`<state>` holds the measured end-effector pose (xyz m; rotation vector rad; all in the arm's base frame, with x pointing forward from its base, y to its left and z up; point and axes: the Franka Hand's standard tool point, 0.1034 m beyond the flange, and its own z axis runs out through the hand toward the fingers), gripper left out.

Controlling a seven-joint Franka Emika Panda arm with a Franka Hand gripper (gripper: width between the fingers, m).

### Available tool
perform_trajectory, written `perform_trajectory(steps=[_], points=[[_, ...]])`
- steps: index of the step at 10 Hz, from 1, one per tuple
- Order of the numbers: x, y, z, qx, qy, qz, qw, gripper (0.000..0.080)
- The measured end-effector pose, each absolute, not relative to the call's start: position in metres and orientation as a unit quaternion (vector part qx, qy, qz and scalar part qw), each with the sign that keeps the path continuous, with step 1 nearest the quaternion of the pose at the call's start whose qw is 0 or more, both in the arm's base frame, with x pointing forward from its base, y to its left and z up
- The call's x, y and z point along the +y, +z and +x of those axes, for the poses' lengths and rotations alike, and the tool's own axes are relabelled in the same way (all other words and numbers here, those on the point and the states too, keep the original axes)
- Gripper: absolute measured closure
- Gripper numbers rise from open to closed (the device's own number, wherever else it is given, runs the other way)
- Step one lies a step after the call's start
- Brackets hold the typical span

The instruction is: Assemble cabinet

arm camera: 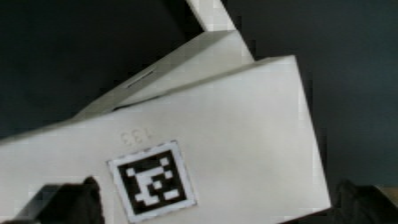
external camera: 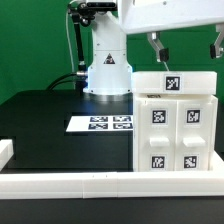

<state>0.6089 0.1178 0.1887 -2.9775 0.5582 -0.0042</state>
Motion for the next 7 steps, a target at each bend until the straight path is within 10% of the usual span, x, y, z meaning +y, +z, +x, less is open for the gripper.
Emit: perform_trajectory(steps=[7], points=[[0.1085,0.1894,0.6148,-0.226,-0.031,-0.973,0.03,0.0151]])
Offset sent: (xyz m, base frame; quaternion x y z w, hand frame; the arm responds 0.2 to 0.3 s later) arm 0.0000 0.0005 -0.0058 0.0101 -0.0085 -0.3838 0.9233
